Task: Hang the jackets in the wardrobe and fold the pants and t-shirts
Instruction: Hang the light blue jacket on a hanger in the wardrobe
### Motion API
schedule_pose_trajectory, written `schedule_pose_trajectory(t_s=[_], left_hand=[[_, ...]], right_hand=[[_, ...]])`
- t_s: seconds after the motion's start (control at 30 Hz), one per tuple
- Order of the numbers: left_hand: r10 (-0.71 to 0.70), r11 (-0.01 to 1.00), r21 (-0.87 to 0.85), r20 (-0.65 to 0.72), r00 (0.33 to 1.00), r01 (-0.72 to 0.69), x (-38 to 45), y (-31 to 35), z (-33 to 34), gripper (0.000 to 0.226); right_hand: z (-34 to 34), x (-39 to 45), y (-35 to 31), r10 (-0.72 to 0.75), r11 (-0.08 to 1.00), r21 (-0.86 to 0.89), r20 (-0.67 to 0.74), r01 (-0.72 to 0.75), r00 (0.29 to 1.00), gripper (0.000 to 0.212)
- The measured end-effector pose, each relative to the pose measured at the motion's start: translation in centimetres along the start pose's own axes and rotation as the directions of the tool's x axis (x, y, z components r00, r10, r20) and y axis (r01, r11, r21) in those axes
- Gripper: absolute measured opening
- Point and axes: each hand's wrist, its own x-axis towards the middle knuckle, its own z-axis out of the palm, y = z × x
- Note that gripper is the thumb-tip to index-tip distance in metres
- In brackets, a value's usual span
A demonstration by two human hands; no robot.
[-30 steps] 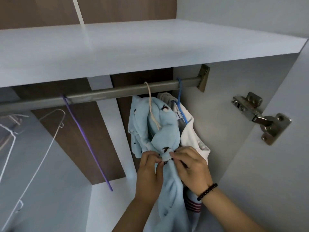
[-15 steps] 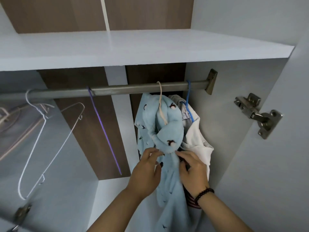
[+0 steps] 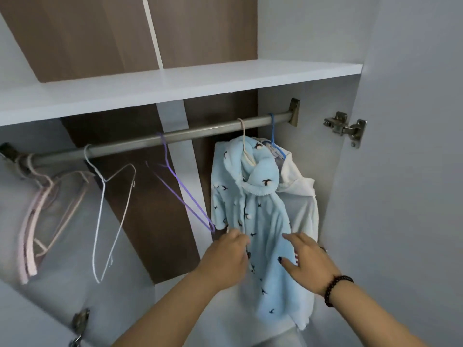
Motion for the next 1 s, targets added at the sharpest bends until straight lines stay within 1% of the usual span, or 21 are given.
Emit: schedule_pose_trajectory(t_s=[0.1,0.2,0.33,0.47,0.57,0.67,0.77,0.93,1.0], left_hand=[[0.051,0.998,0.035,0.084,0.995,-0.054,-1.8,1.5,0.3,0.032],[0.082,0.996,0.012,0.163,0.983,-0.085,-3.3,3.7,1.1,0.034],[0.127,0.992,-0.030,0.235,0.964,-0.123,-4.9,7.0,2.2,0.037],[0.159,0.987,-0.048,0.281,0.946,-0.151,-6.0,10.5,3.3,0.038],[0.180,0.983,-0.034,0.352,0.919,-0.180,-6.8,13.6,4.5,0.039],[0.188,0.980,-0.019,0.411,0.892,-0.198,-7.6,17.1,6.2,0.039],[0.211,0.975,-0.040,0.467,0.858,-0.218,-8.8,21.3,8.2,0.038],[0.250,0.968,-0.115,0.500,0.829,-0.222,-11.9,29.3,11.5,0.037],[0.285,0.958,-0.130,0.536,0.795,-0.256,-13.4,33.0,13.1,0.037]], right_hand=[[0.0,-3.9,-0.7,0.147,0.985,-0.112,0.149,-0.131,0.978,0.059],[-0.2,-8.0,-1.0,0.263,0.963,-0.113,0.230,-0.243,0.937,0.062],[-1.3,-12.6,-0.6,0.327,0.943,-0.019,0.217,-0.331,0.920,0.063],[-2.5,-16.7,0.7,0.357,0.931,0.012,0.191,-0.366,0.914,0.060],[-3.2,-19.8,2.2,0.360,0.929,-0.001,0.233,-0.370,0.903,0.056],[-3.8,-22.9,4.1,0.383,0.913,0.023,0.289,-0.407,0.877,0.055],[-5.0,-26.9,6.3,0.418,0.892,0.037,0.309,-0.450,0.855,0.056],[-8.6,-35.7,11.3,0.533,0.832,0.031,0.236,-0.555,0.813,0.054],[-10.0,-40.1,13.7,0.590,0.793,0.022,0.216,-0.608,0.778,0.057]])
